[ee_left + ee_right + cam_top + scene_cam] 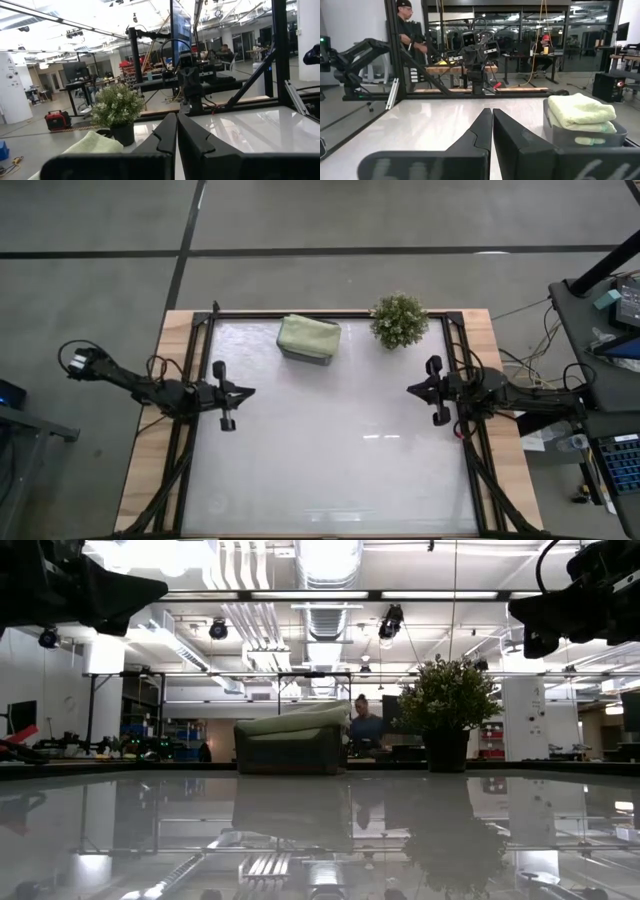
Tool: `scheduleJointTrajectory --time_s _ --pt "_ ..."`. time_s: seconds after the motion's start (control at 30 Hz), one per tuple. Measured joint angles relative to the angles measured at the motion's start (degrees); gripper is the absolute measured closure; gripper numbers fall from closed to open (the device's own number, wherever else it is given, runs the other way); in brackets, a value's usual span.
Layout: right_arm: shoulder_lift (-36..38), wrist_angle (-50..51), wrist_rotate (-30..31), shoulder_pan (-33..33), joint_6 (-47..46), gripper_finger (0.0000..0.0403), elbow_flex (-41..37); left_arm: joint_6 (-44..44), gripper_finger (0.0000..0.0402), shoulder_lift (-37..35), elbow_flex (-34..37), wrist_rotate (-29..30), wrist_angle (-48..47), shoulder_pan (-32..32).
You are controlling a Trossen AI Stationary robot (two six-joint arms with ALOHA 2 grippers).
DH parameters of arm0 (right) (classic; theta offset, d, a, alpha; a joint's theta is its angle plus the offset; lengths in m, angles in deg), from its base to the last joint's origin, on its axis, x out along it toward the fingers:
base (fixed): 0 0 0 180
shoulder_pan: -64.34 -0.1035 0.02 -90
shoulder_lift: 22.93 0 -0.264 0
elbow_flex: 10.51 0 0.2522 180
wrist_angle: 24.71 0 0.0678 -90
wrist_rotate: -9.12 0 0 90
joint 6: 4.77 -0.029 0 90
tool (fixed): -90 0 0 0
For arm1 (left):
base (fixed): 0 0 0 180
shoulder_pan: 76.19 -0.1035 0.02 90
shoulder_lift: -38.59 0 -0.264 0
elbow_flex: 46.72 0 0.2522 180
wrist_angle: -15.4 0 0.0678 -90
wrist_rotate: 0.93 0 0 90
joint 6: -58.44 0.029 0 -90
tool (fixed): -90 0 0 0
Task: Fold microfiber towels
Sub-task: Return to Home Position
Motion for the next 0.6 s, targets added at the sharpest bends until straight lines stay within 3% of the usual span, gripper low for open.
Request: scheduleJointTrajectory --time_s 0.6 --pt "-0.02 0.0 0.0 0.0 0.02 0.0394 -0.02 0.0 0.0401 3.61 0.02 -0.02 0.0 -0.01"
